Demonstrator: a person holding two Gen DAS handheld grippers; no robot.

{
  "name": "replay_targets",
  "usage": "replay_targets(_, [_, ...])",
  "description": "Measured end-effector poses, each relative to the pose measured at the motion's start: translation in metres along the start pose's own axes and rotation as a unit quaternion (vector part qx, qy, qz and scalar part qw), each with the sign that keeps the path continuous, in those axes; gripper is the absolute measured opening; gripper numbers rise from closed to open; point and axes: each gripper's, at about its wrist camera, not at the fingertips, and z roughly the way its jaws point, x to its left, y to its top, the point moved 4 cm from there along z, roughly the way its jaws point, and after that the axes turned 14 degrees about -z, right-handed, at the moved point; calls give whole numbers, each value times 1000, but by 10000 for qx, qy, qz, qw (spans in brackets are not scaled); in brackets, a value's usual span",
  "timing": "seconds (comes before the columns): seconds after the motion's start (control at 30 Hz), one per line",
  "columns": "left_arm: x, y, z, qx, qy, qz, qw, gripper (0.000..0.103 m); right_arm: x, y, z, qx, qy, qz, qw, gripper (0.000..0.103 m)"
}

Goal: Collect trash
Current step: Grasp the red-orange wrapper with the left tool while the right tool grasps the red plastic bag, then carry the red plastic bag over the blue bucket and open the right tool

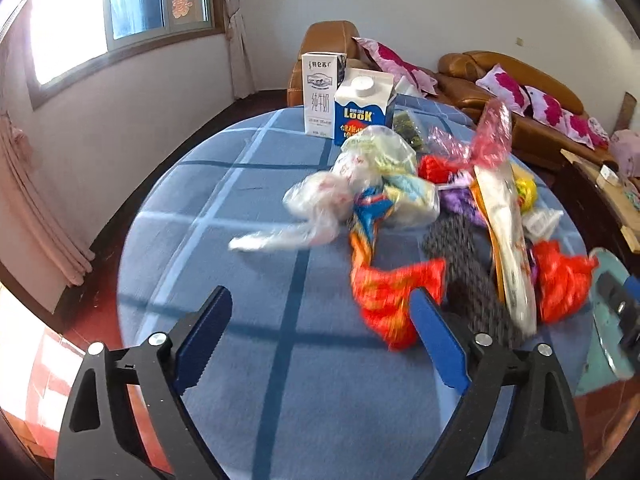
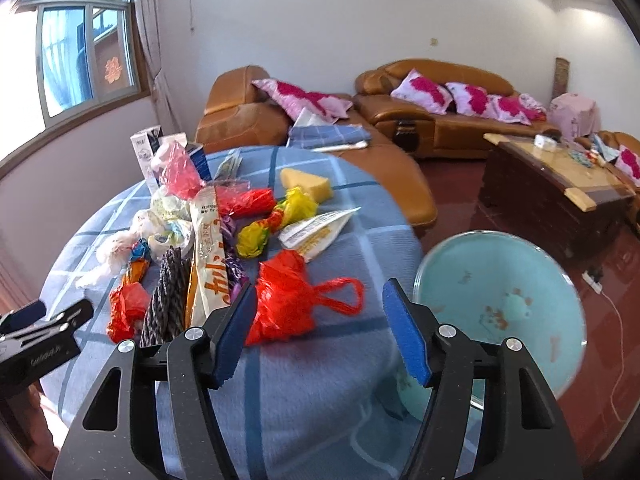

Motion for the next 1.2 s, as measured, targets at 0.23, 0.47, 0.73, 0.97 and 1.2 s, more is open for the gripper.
replay_targets(0.23, [-15, 11, 36, 308, 30, -194, 9993, 85, 6, -2, 39, 473, 185, 58, 9987, 50])
replay_targets(0.47, [-12, 0, 62, 843, -178, -295, 9958, 50, 10, -5, 49, 411, 427, 21, 9982, 18])
replay_targets(0.73, [-8, 5, 51, 547, -274, -264, 9978, 26, 6, 7, 14, -194, 359, -49, 9992, 12])
replay_targets(0.97, [-7, 8, 7, 13, -328, -227, 9992, 26, -13, 15, -21, -682, -48, -45, 9976, 12])
replay_targets(1.2, [-23, 10, -21, -263, -451, -33, 9986, 26, -44, 3, -35, -728, -338, 193, 9966, 12])
